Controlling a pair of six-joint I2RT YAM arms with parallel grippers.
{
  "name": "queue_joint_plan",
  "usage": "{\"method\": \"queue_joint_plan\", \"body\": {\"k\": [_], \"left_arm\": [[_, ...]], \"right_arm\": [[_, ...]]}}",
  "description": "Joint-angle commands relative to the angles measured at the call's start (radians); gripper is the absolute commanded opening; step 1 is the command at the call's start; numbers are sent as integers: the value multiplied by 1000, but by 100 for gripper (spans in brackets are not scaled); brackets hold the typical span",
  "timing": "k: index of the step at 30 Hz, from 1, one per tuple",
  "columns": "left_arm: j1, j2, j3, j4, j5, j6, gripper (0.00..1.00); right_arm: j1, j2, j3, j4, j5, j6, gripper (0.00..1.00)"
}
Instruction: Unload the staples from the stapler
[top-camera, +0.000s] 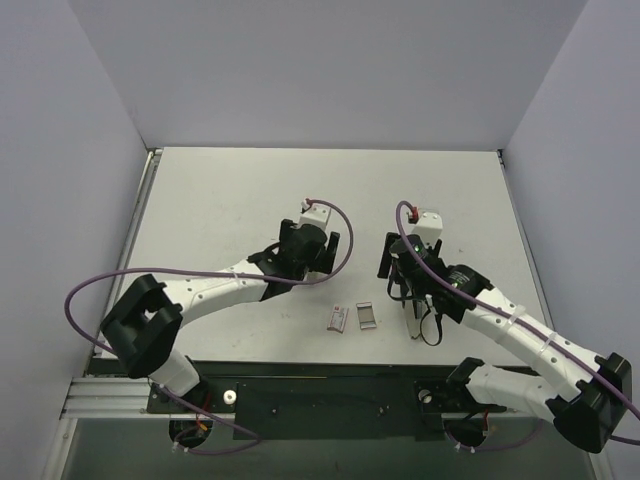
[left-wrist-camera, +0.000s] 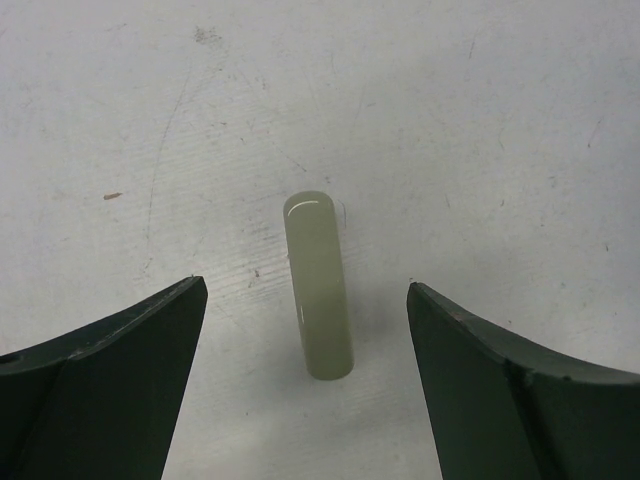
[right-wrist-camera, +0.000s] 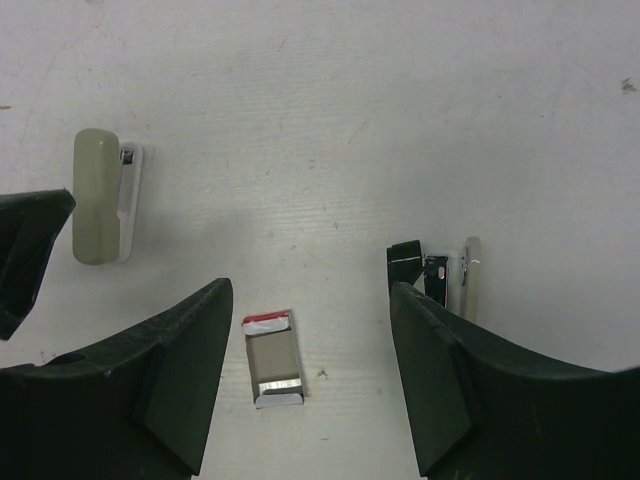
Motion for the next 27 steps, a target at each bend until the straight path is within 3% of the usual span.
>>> {"method": "queue_joint_plan", "body": {"k": [1,13,23,27], "left_arm": [[24,76,101,46,20,-5,92],[50,286,205,46,40,1,85],[68,346,244,19,37,-7,78],[70,348,236,19,35,-13,70]], "right_arm": [[-7,-42,-24,-33,-18,-18,59],[-9,-126,-49,-61,-63,-51,60],[-9,-134,-50,-70,-83,-57,60],[-10,-119,-47,-70,-92,-57,60]]}}
